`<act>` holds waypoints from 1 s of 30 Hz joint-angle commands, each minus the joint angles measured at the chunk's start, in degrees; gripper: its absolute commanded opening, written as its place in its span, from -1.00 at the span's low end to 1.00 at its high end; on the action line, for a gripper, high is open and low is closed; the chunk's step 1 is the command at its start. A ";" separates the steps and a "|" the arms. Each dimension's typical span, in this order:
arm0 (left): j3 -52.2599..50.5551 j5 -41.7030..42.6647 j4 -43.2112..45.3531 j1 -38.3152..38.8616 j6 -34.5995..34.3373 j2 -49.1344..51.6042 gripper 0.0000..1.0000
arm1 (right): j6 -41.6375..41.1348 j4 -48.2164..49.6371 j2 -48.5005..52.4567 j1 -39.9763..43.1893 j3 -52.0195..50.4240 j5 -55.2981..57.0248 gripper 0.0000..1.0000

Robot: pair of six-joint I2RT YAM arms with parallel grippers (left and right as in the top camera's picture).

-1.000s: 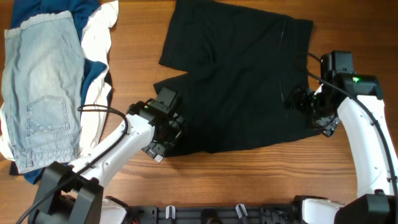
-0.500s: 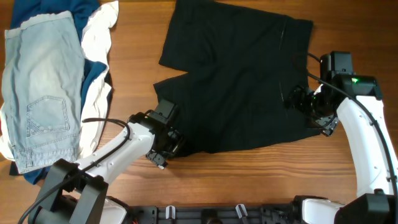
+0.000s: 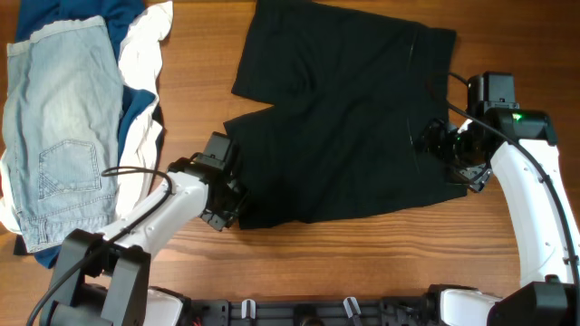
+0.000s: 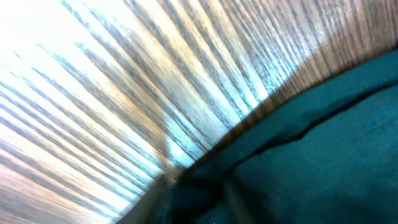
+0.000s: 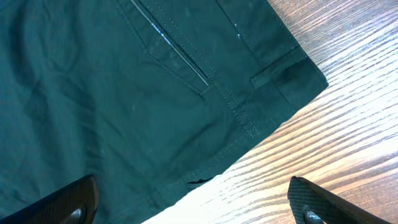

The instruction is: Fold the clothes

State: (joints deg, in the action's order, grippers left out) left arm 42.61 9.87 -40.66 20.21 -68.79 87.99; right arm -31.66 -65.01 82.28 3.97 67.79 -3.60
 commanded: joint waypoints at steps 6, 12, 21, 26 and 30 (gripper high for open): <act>-0.39 1.29 0.52 2.69 4.07 1.05 0.44 | 0.39 -1.81 -0.31 0.02 -0.76 -0.28 0.92; -0.39 13.31 -2.60 -3.56 13.33 1.05 0.94 | 1.68 -0.92 -0.22 0.00 -0.76 -0.28 0.92; -0.39 10.40 2.86 1.01 12.81 4.17 0.68 | 1.97 -0.13 -0.20 0.00 -0.76 -0.26 0.92; -0.39 7.02 4.28 6.16 13.20 14.84 0.36 | 3.02 0.04 -0.20 0.02 -0.76 -0.24 0.93; -0.37 7.02 3.08 5.38 13.09 16.48 -0.92 | 3.13 -1.09 -0.20 0.02 -0.76 0.20 0.84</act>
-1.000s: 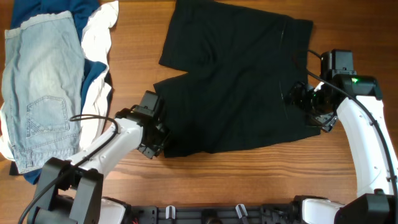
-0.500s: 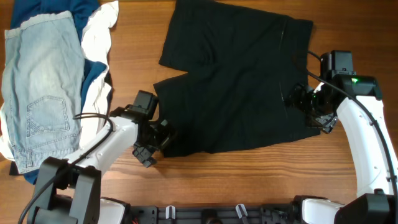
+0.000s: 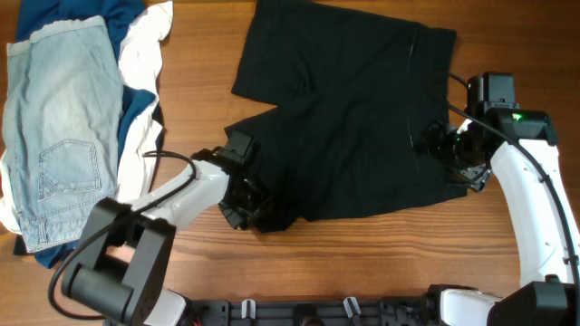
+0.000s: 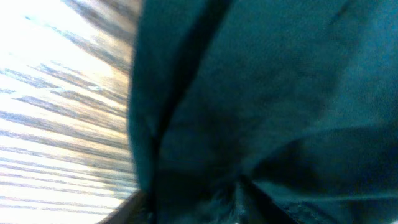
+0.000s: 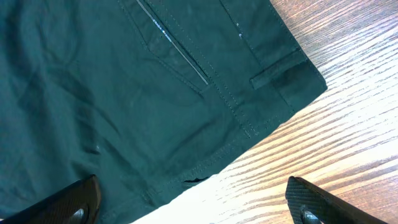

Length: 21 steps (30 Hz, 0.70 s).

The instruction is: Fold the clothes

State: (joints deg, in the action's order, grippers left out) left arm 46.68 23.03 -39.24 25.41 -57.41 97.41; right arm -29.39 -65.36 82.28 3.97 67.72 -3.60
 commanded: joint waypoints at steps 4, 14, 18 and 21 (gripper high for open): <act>-3.78 -6.14 0.31 -4.87 3.85 4.07 -0.92 | -1.77 -4.37 -0.20 0.02 -0.72 0.15 0.72; -3.02 -11.43 3.28 -18.36 7.76 -3.34 -0.92 | -10.56 1.60 -0.20 0.02 -15.67 -8.48 0.46; -3.02 -11.43 4.57 -18.36 7.76 -3.34 -0.92 | -12.83 7.37 -0.20 0.00 -21.22 -9.42 0.36; -3.02 -11.41 4.55 -18.34 7.78 -3.34 -0.92 | -13.38 13.84 -0.04 0.02 -24.72 -8.98 0.27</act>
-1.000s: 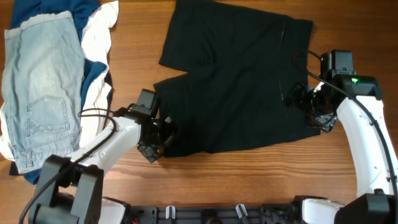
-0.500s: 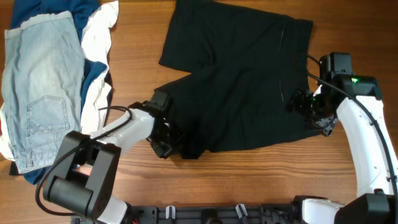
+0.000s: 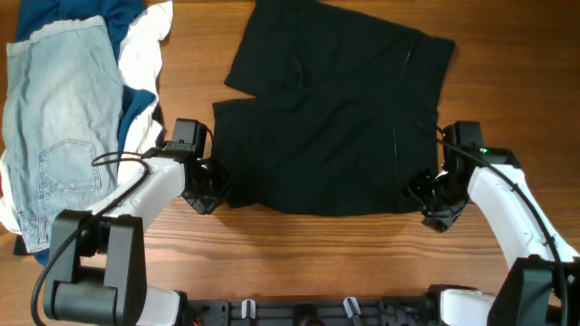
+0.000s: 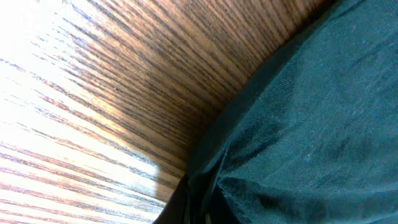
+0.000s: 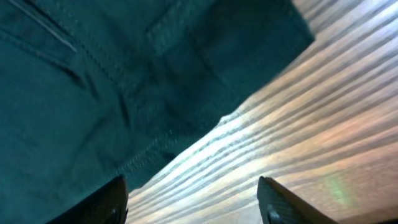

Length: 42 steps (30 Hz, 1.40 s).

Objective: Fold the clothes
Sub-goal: 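Lift the bottom hem with both grippers and fold it upward toward the waistband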

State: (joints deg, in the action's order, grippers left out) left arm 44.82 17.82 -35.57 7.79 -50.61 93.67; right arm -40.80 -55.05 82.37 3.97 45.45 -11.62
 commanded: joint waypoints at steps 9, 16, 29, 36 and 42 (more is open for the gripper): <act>-1.18 -6.45 0.15 -0.72 2.89 0.39 -0.92 | -4.68 15.10 7.37 0.02 -4.66 10.16 0.26; -0.22 -6.78 -2.82 -1.20 3.54 -0.02 -0.92 | -3.41 13.86 9.38 0.31 -3.48 11.85 -0.92; 12.35 -8.59 -22.01 -1.70 11.69 -28.92 -0.92 | 11.04 -14.67 -15.45 4.22 18.10 6.56 -0.92; 19.08 -10.88 -26.91 -1.68 12.96 -41.46 -0.92 | 14.05 -27.63 -19.65 4.22 27.47 2.16 -0.92; 19.15 -12.35 -16.98 -1.57 13.42 -35.54 -0.92 | 12.33 -23.98 -14.53 4.22 27.04 5.86 -0.92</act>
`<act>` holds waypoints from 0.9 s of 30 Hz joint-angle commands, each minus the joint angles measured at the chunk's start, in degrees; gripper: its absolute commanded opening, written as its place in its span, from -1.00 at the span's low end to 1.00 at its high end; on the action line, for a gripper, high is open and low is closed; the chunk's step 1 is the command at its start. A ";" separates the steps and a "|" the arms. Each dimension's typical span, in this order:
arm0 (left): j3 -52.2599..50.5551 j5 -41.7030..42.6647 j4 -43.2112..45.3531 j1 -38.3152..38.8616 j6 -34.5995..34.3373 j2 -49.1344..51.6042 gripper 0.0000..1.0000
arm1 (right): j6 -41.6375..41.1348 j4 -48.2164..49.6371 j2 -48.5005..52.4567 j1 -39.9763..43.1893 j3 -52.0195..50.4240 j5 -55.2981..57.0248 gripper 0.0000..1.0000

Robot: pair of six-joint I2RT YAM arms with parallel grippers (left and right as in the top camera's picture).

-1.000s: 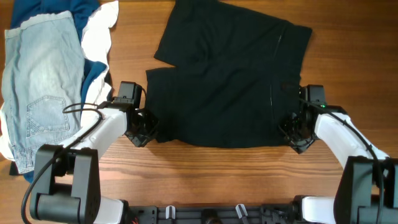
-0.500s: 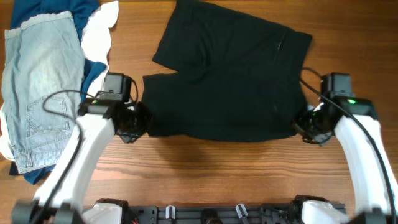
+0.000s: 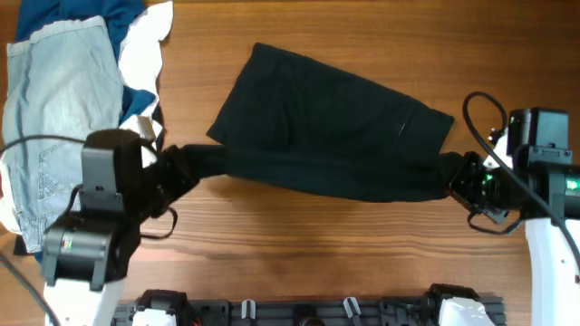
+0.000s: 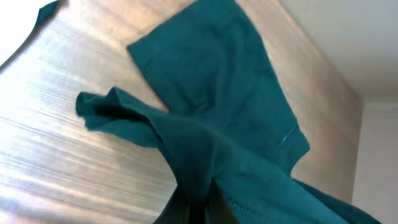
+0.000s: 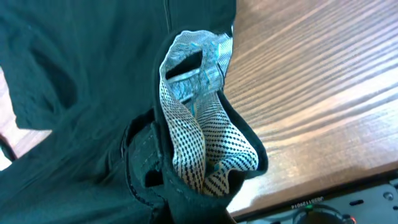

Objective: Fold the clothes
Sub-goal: 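Lift the bottom hem with both grippers and fold it upward toward the waistband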

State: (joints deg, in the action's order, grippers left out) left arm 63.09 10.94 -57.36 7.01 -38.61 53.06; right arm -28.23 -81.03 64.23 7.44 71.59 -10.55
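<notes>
The black shorts hang stretched between my two grippers, their near edge off the wood and their far part resting on the table. My left gripper is shut on the bunched hem corner at the left; in the left wrist view the cloth runs down into the pinched fingers of that gripper. My right gripper is shut on the waistband corner at the right. In the right wrist view the white dotted pocket lining shows turned out, and the cloth hides most of the gripper.
A pile of clothes lies at the far left: pale denim shorts on top, a white garment and a dark blue one beneath. Bare wooden table runs in front of the shorts to the front edge.
Both grippers were low at the shorts' near corners on the table, the right one open. Now the right is shut on the waistband corner, both are farther apart, and the near edge is lifted.
First my left gripper held the near left hem while the right hung open over the waistband. Then the left had moved right, bunching the hem. Then it was back at the left with the shorts flatter and the right at the near right corner. Now both hold the shorts stretched.
</notes>
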 commanded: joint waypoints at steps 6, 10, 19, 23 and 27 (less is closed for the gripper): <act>0.87 -5.51 23.26 4.37 3.96 23.04 -0.92 | -0.35 9.03 16.52 0.85 -1.60 4.81 -0.92; 0.87 -5.95 39.95 7.28 5.42 34.64 -0.92 | -0.42 17.25 25.16 3.30 -1.66 4.96 -0.92; 0.87 -6.56 60.63 7.54 5.20 47.23 -0.92 | 4.09 38.38 32.04 6.67 -1.66 0.61 -0.71; 0.87 -6.58 67.63 8.41 5.20 49.31 0.18 | 4.04 40.79 34.93 6.67 -1.66 1.88 0.03; 0.87 -6.80 69.66 8.72 5.42 49.81 1.00 | 4.26 44.57 36.65 6.67 -1.33 1.90 0.99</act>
State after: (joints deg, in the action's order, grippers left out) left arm 63.29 5.37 11.68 15.29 -33.91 101.93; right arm -24.23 -37.58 99.88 13.82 69.87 -9.96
